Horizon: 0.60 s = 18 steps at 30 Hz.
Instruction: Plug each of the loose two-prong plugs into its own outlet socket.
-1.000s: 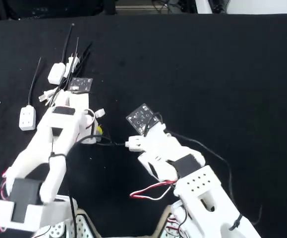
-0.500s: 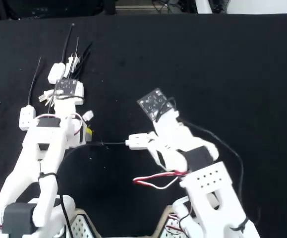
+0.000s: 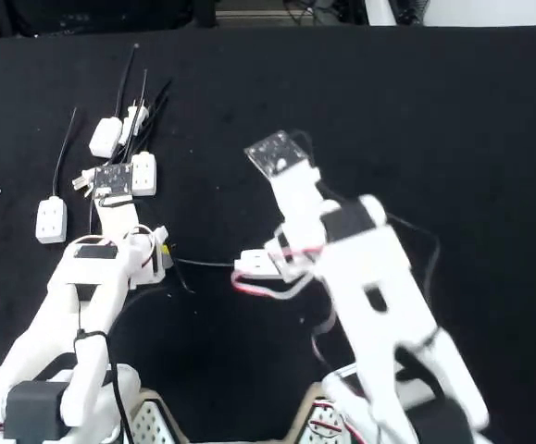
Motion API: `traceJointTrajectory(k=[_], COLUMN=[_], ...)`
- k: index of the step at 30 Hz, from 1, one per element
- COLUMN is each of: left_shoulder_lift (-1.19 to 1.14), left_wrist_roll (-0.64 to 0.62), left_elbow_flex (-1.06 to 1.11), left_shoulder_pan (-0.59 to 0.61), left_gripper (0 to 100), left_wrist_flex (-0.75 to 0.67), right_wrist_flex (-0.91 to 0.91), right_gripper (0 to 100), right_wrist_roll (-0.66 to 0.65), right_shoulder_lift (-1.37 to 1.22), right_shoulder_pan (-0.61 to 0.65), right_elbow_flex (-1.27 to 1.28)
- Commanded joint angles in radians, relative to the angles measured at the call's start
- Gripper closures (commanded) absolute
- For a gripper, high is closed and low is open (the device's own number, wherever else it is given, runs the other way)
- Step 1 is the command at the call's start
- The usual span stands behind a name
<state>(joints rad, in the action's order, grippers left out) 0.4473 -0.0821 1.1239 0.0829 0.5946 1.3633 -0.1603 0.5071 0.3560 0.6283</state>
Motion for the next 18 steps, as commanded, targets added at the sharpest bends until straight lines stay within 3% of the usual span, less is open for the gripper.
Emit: traceJointTrajectory(k=[1,9,18], left_shoulder_lift=[0.018,0.017,0.017], left_wrist_roll=[-0.028,-0.044,-0.044], left_elbow_flex=[-0.004,-0.004,-0.004], left_shoulder_pan=[0.005,0.005,0.004], left_gripper=[78,78,78], left_wrist_flex=[-0.015,-0.017,-0.015], right_wrist_flex=[0.181,0.384,0.393], right_gripper=[98.8,98.8,98.8], right_wrist_roll=[0.049,0.167,0.258], right_shoulder_lift=[-0.217,-0.59,-0.719], right_shoulder_pan=[-0.006,-0.008,-0.002], right_elbow_flex=[-0.297,-0.647,-0.697])
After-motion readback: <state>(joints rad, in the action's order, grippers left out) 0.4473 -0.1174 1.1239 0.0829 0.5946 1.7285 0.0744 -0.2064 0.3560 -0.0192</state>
